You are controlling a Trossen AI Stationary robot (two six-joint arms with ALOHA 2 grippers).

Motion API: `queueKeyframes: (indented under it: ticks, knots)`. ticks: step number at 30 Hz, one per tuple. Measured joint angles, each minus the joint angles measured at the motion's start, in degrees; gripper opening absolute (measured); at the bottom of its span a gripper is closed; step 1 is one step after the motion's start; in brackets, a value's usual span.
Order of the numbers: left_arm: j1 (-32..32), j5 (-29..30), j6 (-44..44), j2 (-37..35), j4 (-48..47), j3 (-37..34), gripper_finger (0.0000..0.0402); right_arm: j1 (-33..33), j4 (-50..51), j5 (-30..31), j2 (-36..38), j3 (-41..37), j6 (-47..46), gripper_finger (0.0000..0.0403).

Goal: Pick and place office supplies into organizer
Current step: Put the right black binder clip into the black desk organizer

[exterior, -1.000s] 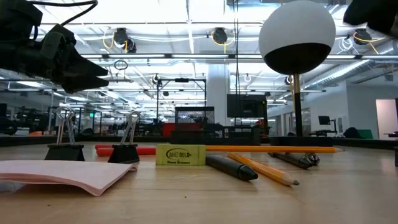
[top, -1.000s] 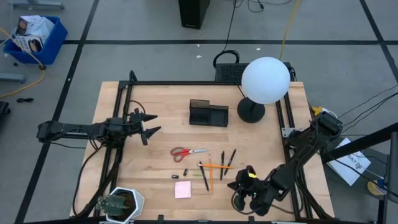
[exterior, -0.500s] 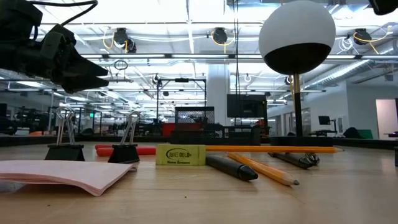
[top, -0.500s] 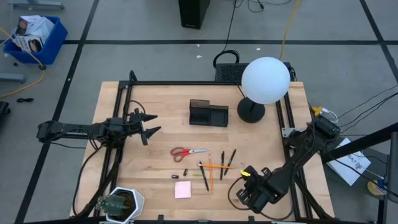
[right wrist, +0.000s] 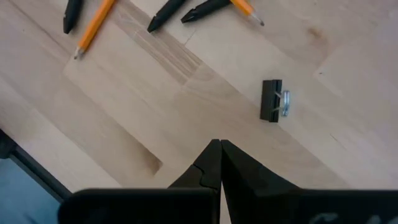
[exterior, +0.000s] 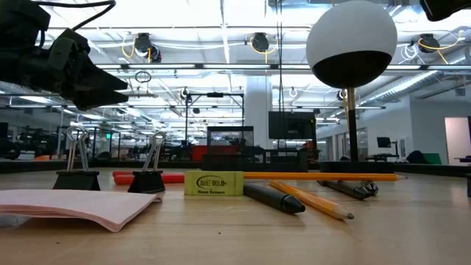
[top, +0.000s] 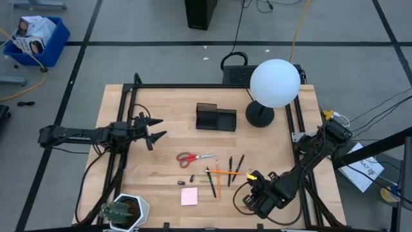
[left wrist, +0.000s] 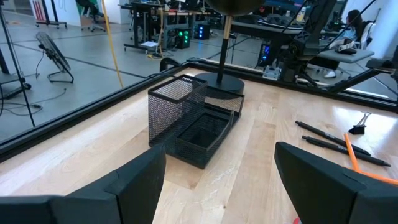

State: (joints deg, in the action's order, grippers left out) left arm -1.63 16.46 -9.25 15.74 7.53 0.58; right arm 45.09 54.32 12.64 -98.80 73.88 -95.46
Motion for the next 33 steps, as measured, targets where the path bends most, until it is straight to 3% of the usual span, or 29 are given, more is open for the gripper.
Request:
queueKeyframes:
  ticks: [4, 16, 22, 33]
  knots:
    - [0.00, -0.01, -0.01, 0.01, 0.00, 0.00, 0.0306, 0.14, 0.41, 1.12, -0.52, 0.01, -0.31, 0.0025]
    - [0.00, 0.00, 0.00, -0.01, 0.00, 0.00, 0.0306, -0.45, 8.48, 2.51, -0.48, -0.01, -3.79, 0.0146]
    - [0.00, -0.02, -0.01, -0.01, 0.00, 0.00, 0.0306, -0.79, 7.57, 5.44, -0.46, -0.44, -2.96, 0.0159]
    - [0.00, -0.02, 0.02, 0.01, 0.00, 0.01, 0.0306, -2.06, 1.17, 3.64, -0.46, -5.88, -0.92, 0.0156]
